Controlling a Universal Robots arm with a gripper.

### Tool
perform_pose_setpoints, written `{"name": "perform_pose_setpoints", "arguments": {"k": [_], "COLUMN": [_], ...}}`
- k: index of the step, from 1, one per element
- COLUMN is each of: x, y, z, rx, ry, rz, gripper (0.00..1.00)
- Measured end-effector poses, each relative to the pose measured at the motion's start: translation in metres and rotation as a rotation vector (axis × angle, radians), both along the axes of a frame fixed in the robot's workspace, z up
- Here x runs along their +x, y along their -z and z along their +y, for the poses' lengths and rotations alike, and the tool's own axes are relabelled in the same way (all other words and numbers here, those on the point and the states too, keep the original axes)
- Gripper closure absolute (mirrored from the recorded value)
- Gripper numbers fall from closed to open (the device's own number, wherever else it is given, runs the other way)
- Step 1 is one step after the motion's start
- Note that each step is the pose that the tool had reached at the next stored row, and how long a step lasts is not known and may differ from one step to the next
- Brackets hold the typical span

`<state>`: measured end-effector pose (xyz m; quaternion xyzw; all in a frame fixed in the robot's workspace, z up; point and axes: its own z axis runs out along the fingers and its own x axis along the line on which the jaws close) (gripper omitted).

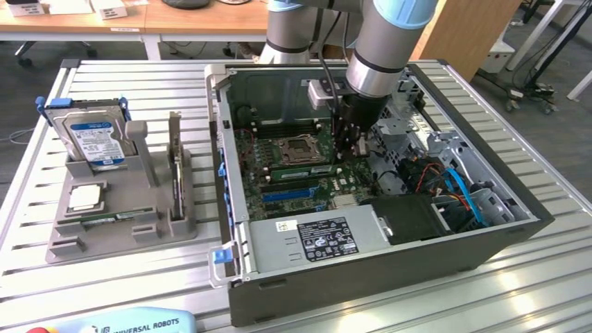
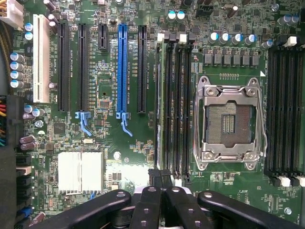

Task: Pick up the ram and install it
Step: 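Press down the ram until it locks into place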

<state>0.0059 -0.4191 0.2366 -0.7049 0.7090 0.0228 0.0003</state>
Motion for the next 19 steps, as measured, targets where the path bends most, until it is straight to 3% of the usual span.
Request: {"name": "perform_pose_setpoints", "arguments": {"k": [19], "x": [0.0000], "y": [0.0027], "z": [0.0009], "rx": [0.0001], "ry": [0.000], "rz": [-0.0001], "gripper": [0.90]}}
